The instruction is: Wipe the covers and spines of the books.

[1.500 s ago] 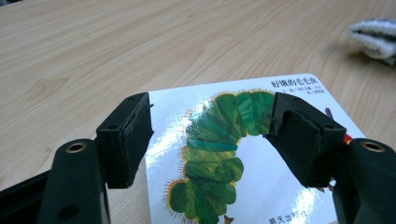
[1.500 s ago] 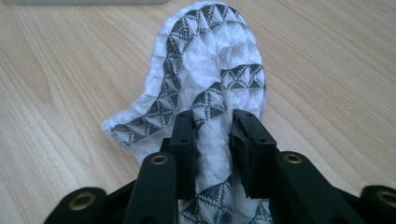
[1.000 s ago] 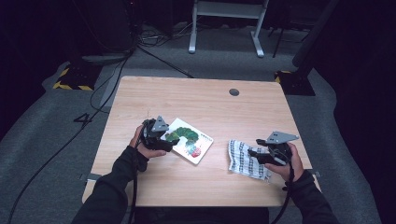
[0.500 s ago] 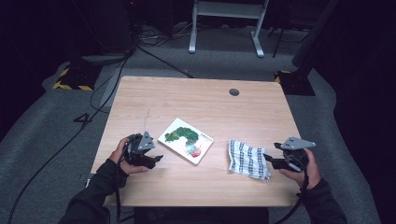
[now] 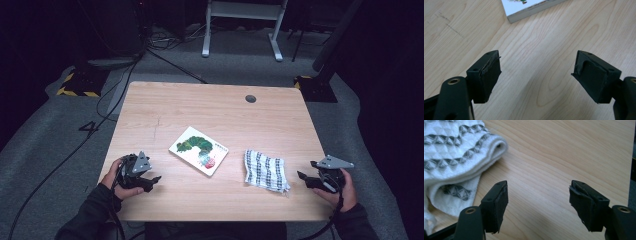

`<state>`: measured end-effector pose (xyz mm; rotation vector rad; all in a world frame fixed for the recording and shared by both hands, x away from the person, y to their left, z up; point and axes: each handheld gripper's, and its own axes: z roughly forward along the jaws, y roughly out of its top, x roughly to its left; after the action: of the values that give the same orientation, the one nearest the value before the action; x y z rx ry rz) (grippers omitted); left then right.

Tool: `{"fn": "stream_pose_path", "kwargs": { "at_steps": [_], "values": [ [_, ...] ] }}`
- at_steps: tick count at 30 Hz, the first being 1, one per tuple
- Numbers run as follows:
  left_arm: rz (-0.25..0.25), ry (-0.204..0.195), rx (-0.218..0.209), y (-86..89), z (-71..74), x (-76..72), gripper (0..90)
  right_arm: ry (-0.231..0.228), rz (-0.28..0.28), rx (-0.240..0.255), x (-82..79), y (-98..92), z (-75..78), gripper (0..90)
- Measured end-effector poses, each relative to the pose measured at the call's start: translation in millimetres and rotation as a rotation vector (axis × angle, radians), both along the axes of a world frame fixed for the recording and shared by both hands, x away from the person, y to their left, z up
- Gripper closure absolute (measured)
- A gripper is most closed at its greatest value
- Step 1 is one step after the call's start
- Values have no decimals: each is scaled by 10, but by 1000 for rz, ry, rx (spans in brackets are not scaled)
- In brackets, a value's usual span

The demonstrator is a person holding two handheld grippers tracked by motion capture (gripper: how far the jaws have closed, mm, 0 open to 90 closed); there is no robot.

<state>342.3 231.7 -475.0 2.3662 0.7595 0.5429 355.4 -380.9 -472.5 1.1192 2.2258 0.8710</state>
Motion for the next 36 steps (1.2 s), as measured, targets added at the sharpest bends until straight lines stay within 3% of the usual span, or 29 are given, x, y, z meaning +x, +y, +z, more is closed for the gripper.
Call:
{"fn": "stream_pose_path", "kwargs": {
  "at_steps": [9, 12, 15, 16, 17, 19, 21, 22, 36],
  "values": [
    [29, 53, 4, 136, -152, -64, 217, 31, -34, 49, -59, -168, -99, 307],
    [28, 68, -42, 206, -185, -81, 222, 43, -33, 62, -68, -203, -134, 302],
    [55, 103, -116, 305, -233, -89, 221, 60, -33, 91, -78, -247, -170, 291],
    [55, 103, -116, 305, -233, -89, 218, 60, -33, 91, -78, -247, -170, 291],
    [77, 120, -159, 361, -267, -91, 208, 69, -34, 104, -81, -267, -202, 282],
    [93, 115, -183, 384, -292, -93, 199, 75, -35, 107, -86, -272, -219, 279],
    [116, 116, -183, 392, -292, -101, 178, 88, -37, 116, -93, -284, -266, 271],
    [125, 114, -174, 398, -289, -103, 168, 59, -49, 135, -121, -295, -304, 270],
    [145, 112, -178, 398, -294, -98, 152, 53, -74, 133, -133, -291, -309, 269]
  ]
}}
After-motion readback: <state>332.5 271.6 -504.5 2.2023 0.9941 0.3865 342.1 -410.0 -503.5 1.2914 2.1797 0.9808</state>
